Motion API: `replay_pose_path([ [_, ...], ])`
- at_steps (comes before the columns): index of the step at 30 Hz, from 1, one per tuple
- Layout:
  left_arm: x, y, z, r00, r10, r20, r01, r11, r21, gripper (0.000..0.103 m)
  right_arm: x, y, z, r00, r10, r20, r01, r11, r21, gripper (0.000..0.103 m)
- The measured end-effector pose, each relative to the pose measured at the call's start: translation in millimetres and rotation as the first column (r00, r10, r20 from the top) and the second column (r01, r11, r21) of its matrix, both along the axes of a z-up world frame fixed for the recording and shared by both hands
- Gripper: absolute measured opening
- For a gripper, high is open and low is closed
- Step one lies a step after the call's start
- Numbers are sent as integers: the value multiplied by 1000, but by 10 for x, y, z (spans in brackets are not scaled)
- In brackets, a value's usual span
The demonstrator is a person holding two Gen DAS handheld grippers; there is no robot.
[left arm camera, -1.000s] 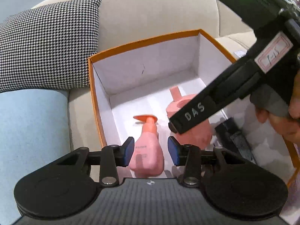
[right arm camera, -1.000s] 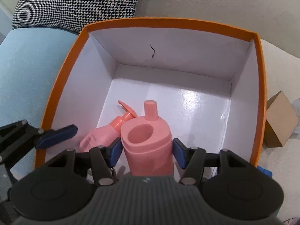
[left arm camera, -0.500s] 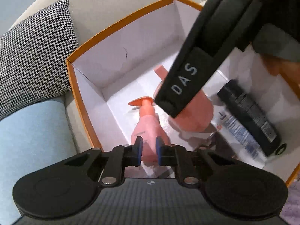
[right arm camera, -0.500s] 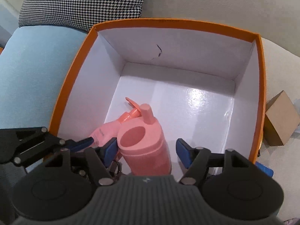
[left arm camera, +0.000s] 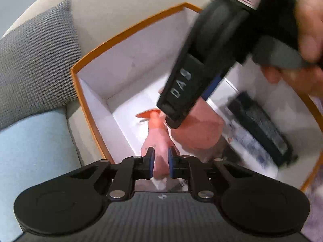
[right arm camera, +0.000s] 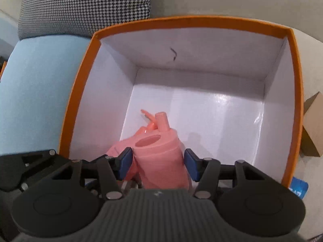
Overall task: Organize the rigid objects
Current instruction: 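Lower the pink pump bottle with the left gripper while the right gripper lowers the pink cup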
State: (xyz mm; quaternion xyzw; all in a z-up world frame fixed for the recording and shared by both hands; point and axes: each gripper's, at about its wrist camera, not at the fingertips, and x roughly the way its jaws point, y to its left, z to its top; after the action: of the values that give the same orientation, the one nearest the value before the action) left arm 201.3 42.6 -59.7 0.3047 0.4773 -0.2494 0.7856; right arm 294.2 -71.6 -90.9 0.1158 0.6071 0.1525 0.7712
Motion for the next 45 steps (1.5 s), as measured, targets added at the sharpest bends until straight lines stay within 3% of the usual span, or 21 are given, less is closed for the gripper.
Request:
replay_pose_path([
  [6, -98, -103, -139, 987, -156, -28, 159, 969, 189, 17, -8, -47, -80, 999, -27, -34, 28, 1000, 14, 58],
  [11, -147, -172, -301, 985, -171, -4, 168, 963, 213, 22, 23, -78, -167, 996, -68, -59, 70, 997, 39, 58],
  [17, -170, -186, -252, 993, -116, 6, 115, 986, 125, 18, 15, -86, -210, 990, -119, -72, 124, 990, 67, 58],
  [23, -209, -168, -273, 999, -44, 16, 43, 997, 61, 18, -75, -40, -99, 997, -73, -32, 74, 996, 39, 63],
  [31, -181, -41, -237, 995, 81, 52, -78, 996, -51, 18, -183, -59, -186, 991, -118, -66, 122, 991, 57, 53],
  [36, -266, 98, -81, 985, 160, 63, -150, 979, -138, 15, -199, -44, -212, 985, -154, -83, 161, 983, 88, 52],
  [39, -370, 210, 39, 975, 214, 60, -197, 956, -217, 17, -215, -22, -223, 986, -154, -71, 161, 982, 100, 52],
  [45, -484, 404, 111, 947, 321, 16, -301, 903, -306, 17, -303, -1, -101, 993, -121, -12, 121, 990, 75, 52],
])
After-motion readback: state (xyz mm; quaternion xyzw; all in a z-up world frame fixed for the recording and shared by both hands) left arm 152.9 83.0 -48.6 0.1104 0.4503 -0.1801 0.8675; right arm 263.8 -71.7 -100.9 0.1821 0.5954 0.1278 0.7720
